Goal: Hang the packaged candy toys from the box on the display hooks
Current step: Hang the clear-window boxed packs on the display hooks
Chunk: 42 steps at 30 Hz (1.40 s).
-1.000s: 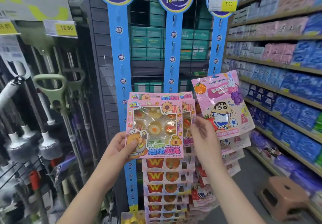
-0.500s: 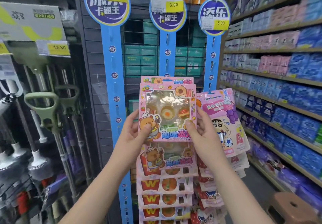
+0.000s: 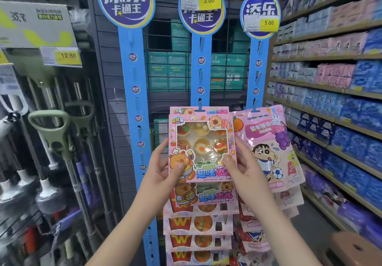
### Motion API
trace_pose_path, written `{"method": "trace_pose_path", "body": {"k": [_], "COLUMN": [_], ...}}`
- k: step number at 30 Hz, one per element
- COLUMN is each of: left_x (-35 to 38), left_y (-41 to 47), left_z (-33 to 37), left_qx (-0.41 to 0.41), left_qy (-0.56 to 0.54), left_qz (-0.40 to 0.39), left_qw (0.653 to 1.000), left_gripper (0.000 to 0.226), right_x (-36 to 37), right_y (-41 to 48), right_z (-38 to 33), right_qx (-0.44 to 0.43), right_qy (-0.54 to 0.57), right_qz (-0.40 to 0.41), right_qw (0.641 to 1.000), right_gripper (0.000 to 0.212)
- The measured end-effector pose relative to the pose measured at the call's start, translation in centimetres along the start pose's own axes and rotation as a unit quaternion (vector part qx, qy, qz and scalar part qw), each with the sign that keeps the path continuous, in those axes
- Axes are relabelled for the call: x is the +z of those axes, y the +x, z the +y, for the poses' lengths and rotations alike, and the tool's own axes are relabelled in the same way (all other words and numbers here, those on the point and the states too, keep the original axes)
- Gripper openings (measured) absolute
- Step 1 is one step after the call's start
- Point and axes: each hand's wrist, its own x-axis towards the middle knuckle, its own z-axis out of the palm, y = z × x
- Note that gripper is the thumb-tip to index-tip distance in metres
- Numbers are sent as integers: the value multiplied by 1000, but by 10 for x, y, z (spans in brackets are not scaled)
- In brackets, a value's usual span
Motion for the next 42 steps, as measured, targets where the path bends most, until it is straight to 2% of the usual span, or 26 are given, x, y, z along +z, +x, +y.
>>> {"method": "trace_pose_path", "body": {"k": [4, 8, 11, 15, 18, 21, 26, 30, 36, 39, 42], "left_x": [-1, -2, 0, 4, 1, -15, -41, -41, -23, -20, -25], "left_y": [-3, -4, -5, -7, -10, -14, -49, -96, -173, -207, -232], "left_z": [-5, -7, -5, -6, -5, 1, -18, -71, -148, -172, -189], "left_qx": [11, 56, 70, 75, 59, 63, 62, 17, -99, -156, -199], "left_qy": [78, 198, 243, 278, 289, 355, 503, 568, 616, 627, 618], "left_qz": [30, 51, 55, 64, 40, 29, -14, -71, -165, -198, -226], "left_qw": [996, 977, 966, 955, 955, 932, 862, 820, 764, 737, 726], "left_gripper": [66, 71, 70, 76, 80, 82, 75, 75, 73, 69, 65], "right_x": [1, 4, 7, 6, 1, -8, -10, 11, 42, 54, 63], "right_y": [-5, -5, -8, -13, -17, -28, -63, -110, -175, -200, -223], "right_z": [0, 0, 1, 2, 4, 5, 18, 55, 121, 141, 156], "right_qx": [-5, -24, -24, -25, -27, -50, -108, -125, -73, -36, -1], "right_qy": [-60, -149, -186, -191, -201, -258, -370, -390, -400, -422, -437], "right_qz": [25, 58, 69, 57, 48, 34, -57, -169, -292, -326, -342], "right_qw": [998, 987, 980, 980, 978, 964, 921, 897, 866, 845, 832], "right_gripper": [59, 58, 60, 65, 64, 64, 60, 57, 58, 57, 55]}}
